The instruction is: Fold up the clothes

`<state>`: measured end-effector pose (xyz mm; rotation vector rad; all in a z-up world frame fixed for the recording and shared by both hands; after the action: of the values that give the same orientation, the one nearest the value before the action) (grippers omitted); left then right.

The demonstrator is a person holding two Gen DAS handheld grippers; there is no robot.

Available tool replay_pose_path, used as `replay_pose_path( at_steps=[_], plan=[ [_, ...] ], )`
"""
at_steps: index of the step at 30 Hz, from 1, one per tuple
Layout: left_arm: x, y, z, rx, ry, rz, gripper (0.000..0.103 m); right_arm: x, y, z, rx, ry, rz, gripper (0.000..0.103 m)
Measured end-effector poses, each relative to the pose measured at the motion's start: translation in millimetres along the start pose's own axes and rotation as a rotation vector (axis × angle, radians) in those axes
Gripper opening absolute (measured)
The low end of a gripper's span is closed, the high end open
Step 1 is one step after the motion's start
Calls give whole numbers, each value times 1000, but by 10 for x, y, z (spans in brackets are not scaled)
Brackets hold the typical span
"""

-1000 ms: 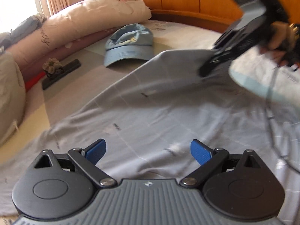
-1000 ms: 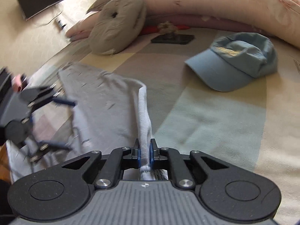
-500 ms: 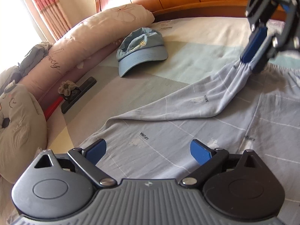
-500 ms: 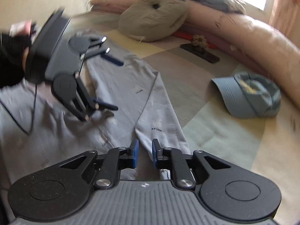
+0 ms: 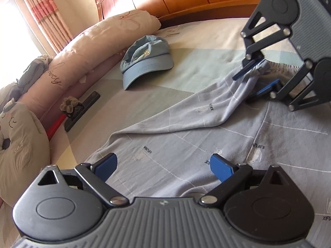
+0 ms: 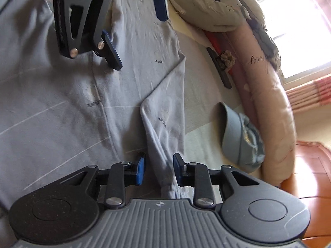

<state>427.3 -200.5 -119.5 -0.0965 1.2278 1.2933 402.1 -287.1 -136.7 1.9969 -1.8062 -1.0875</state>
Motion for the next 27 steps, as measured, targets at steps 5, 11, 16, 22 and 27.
replay_pose_path(
  at_steps=[5, 11, 16, 22, 27],
  plan=[
    [12, -14, -18, 4, -1, -1, 96, -86, -206, -23, 39, 56, 28, 32],
    [-33, 11, -19, 3, -37, -21, 96, -109, -125, -63, 10, 12, 33, 7],
    [-132, -54, -47, -33, -174, -52, 97, -111, 35, -118, 10, -34, 16, 3],
    [-310, -205, -64, -101, -393, -108, 97, -135, 174, -246, 38, -86, -5, 3],
    [-289, -497, 9, -161, -564, -86, 95, -133, 288, -295, 40, -117, -14, 3]
  ],
)
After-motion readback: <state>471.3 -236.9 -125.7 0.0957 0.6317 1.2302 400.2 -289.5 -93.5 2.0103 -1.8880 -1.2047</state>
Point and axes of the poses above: each gripper's, at about its wrist camera, not at the fingertips, and y roughly against the way its jaws point, z to its left, x to its underside, the point moved 9 cm from there along -y, roughly the way its jaws point, and after that the axes turned 8 degrees about -z, right-handed, at the moved point
